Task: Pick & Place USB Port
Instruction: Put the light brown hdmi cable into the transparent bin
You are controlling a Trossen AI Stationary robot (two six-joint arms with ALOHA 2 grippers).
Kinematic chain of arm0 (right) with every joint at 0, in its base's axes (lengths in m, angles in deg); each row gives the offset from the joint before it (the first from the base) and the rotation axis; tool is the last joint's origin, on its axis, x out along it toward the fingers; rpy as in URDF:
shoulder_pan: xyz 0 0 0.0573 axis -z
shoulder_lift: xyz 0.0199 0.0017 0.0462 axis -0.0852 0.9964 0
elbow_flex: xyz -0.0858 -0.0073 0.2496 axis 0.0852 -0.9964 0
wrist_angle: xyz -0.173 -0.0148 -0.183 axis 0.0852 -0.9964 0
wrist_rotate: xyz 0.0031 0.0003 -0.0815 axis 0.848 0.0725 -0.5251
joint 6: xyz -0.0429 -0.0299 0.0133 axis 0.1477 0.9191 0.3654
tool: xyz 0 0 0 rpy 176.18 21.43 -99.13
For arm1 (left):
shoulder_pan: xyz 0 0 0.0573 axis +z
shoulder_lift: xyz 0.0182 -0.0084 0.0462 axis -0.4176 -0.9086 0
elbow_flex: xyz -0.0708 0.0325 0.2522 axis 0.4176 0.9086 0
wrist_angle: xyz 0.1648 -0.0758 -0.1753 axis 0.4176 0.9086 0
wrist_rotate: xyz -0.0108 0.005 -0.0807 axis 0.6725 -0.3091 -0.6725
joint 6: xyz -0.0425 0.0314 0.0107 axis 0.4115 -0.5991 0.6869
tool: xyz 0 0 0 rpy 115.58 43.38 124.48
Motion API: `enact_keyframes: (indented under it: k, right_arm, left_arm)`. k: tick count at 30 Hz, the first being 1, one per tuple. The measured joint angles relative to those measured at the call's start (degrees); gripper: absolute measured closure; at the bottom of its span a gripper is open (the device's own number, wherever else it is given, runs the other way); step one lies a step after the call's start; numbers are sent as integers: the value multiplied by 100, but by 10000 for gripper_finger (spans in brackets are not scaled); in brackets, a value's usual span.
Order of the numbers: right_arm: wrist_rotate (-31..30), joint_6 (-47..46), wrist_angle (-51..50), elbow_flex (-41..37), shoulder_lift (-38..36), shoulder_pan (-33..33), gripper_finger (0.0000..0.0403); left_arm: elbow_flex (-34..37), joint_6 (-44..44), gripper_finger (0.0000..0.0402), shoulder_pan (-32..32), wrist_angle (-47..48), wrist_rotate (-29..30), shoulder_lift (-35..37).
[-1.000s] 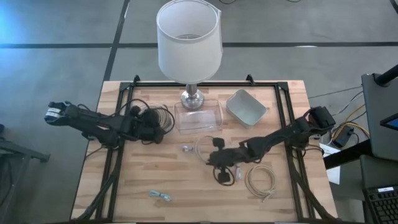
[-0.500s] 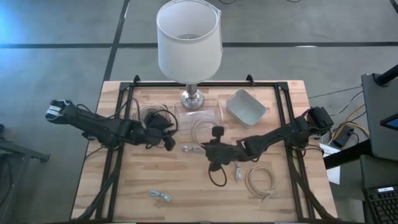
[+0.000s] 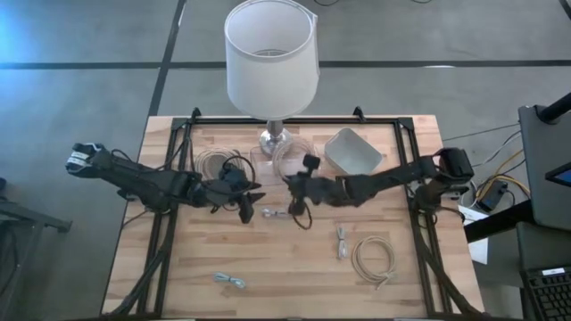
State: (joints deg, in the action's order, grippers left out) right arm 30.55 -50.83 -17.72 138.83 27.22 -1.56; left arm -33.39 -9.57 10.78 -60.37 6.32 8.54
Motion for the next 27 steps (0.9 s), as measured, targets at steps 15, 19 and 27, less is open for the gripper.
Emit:
enact_keyframes:
  k: [15, 19, 27]
  right_arm:
    - [1762, -2649, 599, -31, -9, 1231, 383]
    - [1834, -2669, 646, -31, -7, 1242, 383]
    - [1753, -2642, 1001, -42, 136, 1203, 383]
  left_arm:
    - [0, 55, 245, -14, 4, -4, -2]
    - [2, 57, 245, -14, 4, -7, 0]
    - [2, 44, 245, -14, 6, -8, 0]
